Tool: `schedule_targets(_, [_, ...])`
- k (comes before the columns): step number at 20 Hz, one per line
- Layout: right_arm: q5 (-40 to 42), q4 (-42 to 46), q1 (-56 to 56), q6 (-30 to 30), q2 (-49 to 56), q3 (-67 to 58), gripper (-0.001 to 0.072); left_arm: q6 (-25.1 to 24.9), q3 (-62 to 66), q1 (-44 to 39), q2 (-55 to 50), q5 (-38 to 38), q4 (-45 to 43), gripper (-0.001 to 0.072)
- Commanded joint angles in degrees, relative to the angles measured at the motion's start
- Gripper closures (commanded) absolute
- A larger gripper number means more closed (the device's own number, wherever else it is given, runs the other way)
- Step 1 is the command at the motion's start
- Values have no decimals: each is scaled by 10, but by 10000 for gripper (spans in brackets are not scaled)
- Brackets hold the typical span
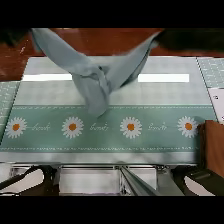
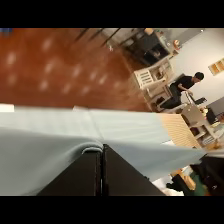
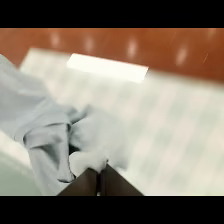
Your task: Fold the shirts.
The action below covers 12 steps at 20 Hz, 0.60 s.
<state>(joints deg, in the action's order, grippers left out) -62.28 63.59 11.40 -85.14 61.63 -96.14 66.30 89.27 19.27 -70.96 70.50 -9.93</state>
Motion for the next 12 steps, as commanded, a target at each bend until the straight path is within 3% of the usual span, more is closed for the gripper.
schedule_targets(1, [-95, 125, -9, -23, -54, -191, 694, 50, 161, 28, 62, 23, -60, 691])
schedule_targets(8, [-191, 237, -9, -40, -192, -209, 694, 131, 245, 26, 247, 22, -453, 691])
schedule_targets(12, [-279, 312, -10, -60, -238, -209, 694, 176, 245, -91, 301, 31, -646, 691])
